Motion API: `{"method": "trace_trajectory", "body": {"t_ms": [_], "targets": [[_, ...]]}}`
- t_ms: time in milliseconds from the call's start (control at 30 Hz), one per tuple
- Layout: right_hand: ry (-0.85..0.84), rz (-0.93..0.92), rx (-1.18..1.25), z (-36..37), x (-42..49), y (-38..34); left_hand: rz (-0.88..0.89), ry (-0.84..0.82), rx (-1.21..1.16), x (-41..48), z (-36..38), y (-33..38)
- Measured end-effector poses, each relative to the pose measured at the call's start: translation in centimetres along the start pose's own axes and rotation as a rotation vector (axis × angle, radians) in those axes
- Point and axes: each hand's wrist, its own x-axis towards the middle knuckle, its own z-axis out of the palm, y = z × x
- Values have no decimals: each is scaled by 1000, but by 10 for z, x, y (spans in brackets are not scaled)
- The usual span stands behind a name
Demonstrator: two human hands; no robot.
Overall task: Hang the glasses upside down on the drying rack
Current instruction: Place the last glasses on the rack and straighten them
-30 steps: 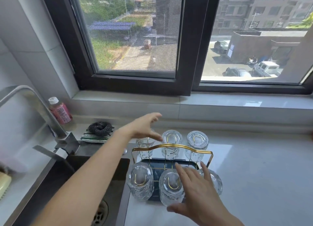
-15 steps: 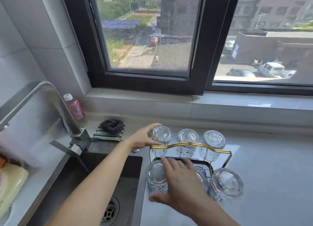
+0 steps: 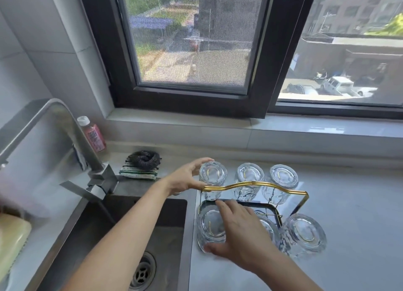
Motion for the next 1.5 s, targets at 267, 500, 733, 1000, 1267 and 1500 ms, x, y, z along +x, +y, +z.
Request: {"method": "trace_trajectory", "body": {"t_ms": [267, 500, 733, 1000, 1267, 1500], "targets": [[-12, -12, -2, -3, 0, 1, 2, -16, -15, 0, 0, -2], [-19, -42, -32, -5, -5, 3, -6, -2, -18, -3, 3, -1], [-11, -47, -18, -2, -6, 4, 1, 12, -9, -4, 4, 0], [2, -31, -29, 0, -8, 6, -23, 50, 24, -10, -1, -5], [532, -79, 345, -30, -38, 33, 56, 406, -125, -47, 12, -34], [699, 369, 591, -48, -46, 152, 24, 435, 9, -60, 56, -53]]}}
